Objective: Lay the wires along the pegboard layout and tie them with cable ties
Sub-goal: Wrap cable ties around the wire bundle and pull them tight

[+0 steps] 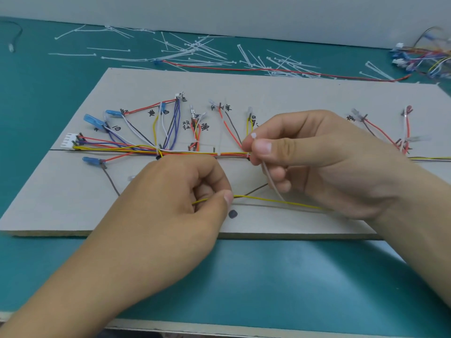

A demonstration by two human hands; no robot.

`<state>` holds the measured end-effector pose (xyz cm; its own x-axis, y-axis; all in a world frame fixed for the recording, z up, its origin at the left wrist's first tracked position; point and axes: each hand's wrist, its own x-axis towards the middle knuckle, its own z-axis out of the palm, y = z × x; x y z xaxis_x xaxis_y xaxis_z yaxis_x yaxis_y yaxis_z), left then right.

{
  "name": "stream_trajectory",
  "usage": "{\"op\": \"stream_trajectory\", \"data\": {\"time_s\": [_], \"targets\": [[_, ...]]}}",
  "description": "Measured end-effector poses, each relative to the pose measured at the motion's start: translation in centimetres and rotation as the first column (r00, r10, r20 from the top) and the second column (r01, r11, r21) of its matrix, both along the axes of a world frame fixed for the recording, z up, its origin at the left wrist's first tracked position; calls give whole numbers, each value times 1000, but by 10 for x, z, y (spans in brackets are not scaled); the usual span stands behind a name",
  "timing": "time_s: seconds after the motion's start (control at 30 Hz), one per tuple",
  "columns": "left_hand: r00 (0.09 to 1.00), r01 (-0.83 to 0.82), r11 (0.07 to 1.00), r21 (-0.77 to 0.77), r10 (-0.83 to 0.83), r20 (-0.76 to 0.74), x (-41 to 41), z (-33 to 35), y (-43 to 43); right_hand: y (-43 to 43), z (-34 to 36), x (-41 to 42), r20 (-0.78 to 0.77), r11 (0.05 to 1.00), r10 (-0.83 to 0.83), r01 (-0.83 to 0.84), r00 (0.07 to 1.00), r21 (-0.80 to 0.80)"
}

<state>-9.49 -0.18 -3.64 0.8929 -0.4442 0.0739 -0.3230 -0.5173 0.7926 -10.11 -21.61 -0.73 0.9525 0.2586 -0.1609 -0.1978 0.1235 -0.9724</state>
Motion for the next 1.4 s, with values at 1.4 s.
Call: {"op": "stream_trajectory", "data": {"time_s": [1.4], "targets": [[974,183,981,67,-171,-151,13,12,7,15,-1,6,136,965,-263,258,955,50]]}}
